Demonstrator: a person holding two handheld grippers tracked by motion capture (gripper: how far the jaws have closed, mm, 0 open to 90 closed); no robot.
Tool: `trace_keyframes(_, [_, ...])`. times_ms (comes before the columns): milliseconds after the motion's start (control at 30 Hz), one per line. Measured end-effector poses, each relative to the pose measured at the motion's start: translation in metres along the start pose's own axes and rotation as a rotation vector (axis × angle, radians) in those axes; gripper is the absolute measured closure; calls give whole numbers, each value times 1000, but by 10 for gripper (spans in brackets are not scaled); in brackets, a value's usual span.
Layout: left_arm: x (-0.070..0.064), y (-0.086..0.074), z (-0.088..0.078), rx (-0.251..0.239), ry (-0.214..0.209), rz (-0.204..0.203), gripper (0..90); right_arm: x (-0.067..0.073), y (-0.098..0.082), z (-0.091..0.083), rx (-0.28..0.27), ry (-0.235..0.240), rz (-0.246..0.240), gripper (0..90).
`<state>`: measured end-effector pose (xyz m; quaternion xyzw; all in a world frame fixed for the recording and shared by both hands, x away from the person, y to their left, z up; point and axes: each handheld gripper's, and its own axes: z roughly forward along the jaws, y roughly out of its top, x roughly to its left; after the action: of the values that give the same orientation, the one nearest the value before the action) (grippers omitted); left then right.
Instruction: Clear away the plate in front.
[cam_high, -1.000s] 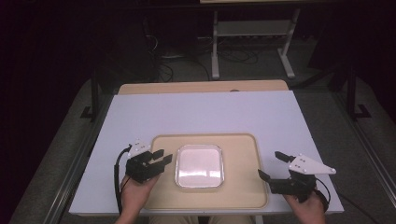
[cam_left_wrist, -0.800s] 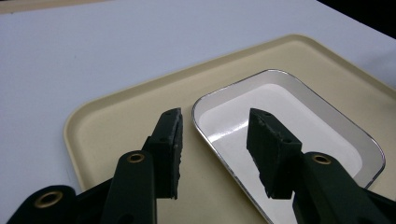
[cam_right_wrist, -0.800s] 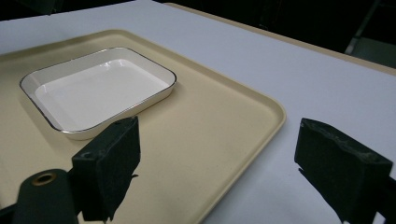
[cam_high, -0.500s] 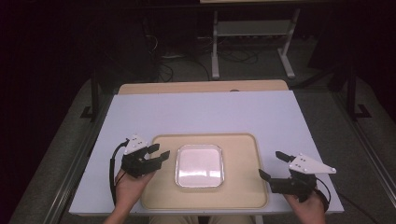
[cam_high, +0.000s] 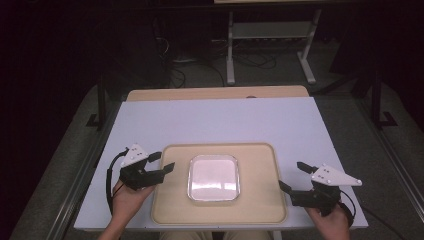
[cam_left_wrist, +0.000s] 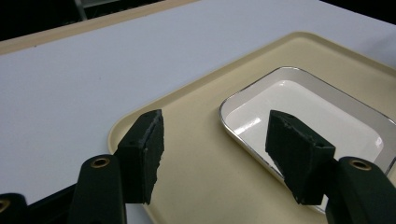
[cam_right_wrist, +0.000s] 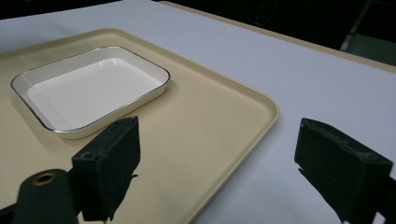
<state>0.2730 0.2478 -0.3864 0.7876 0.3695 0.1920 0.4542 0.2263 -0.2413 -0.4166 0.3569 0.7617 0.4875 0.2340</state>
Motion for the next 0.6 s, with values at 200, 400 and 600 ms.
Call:
trace_keyframes(200, [3, -4, -8, -43, -10, 41, 315, -1, -1, -1, 0, -4, 6, 134])
trace_keyframes(400, [6, -7, -17, -77, -3, 72, 267, -2, -1, -1, 1, -6, 11, 134])
trace_keyframes(600, [7, -12, -24, -91, -1, 89, 234, -3, -1, -1, 0, -6, 13, 133])
